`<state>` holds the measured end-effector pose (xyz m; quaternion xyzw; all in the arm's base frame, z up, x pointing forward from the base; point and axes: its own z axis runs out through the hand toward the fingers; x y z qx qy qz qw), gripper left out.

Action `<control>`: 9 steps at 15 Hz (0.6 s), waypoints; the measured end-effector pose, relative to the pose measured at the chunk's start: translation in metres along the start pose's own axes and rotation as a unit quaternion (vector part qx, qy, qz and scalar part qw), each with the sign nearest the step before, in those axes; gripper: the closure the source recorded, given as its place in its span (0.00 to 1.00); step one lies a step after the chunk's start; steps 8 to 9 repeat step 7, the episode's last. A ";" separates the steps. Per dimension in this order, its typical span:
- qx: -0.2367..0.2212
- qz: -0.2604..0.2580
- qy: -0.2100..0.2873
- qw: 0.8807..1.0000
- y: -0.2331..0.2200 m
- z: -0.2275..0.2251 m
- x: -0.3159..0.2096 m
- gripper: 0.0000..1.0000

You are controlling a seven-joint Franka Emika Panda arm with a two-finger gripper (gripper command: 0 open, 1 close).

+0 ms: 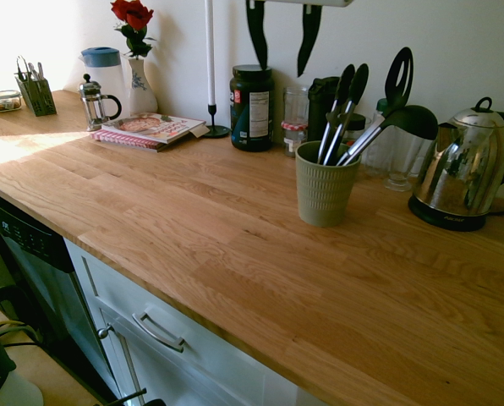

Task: Put the tongs back in the holder

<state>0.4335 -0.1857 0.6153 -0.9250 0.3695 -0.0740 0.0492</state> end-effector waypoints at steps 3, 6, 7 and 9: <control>-0.032 -0.031 -0.043 0.998 -0.040 0.046 -0.042 0.00; -0.040 -0.058 -0.073 0.995 -0.067 0.103 -0.078 0.00; -0.044 -0.067 -0.078 0.994 -0.072 0.113 -0.087 0.00; -0.044 -0.067 -0.078 0.994 -0.072 0.113 -0.087 0.00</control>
